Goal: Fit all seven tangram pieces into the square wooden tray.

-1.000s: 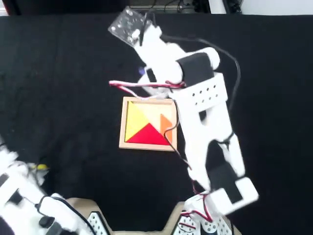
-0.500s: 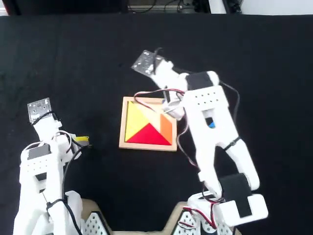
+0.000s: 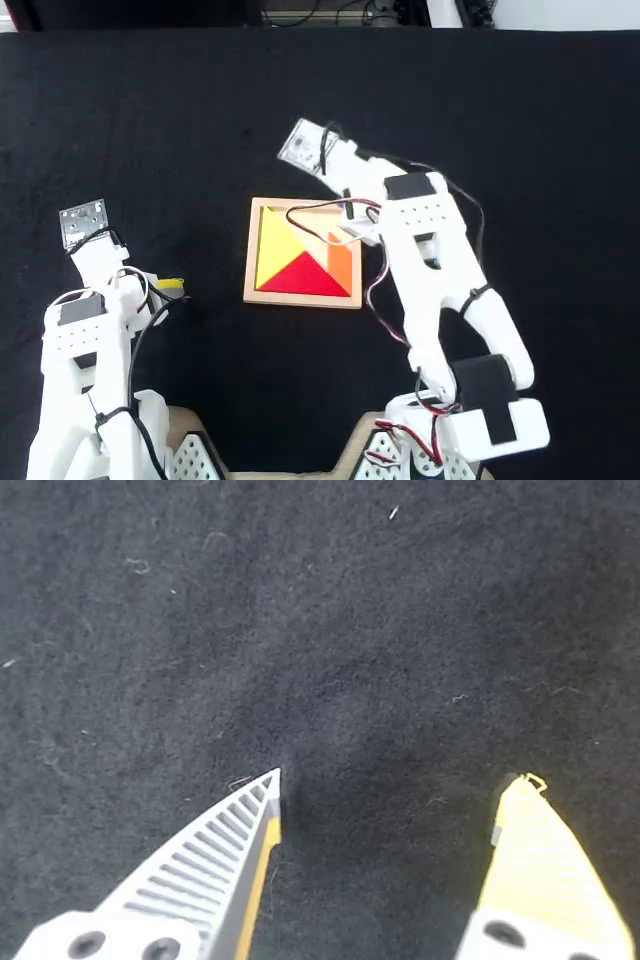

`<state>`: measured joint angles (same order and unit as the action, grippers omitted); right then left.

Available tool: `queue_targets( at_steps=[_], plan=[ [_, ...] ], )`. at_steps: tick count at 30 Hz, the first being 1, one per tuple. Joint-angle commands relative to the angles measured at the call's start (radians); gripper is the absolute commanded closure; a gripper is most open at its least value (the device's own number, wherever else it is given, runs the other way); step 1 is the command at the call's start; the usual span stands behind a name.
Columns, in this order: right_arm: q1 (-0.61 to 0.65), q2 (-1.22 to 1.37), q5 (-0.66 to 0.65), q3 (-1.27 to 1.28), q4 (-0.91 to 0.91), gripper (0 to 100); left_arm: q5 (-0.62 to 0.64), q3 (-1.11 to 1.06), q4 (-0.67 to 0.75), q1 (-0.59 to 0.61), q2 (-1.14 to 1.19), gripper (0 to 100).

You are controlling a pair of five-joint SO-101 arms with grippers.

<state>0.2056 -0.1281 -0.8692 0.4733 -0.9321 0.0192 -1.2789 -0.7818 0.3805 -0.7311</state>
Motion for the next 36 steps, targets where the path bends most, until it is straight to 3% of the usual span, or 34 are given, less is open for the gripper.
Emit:
queue_targets(
  at_steps=[1,6,23,36],
  plan=[
    [0.051,0.044,-0.086,-0.073,-0.100,98.8,-0.012,0.012,-0.002,-0.012,-0.008,67],
    [0.109,0.114,-0.063,-0.127,-0.147,98.8,-0.012,0.012,-0.002,-0.012,-0.008,67],
    [0.144,0.274,0.066,-0.136,0.055,98.8,-0.012,0.004,0.003,-0.012,-0.008,67],
    [0.207,0.271,0.071,-0.134,-0.003,98.8,-0.012,0.002,0.003,-0.012,-0.008,67]
  ],
)
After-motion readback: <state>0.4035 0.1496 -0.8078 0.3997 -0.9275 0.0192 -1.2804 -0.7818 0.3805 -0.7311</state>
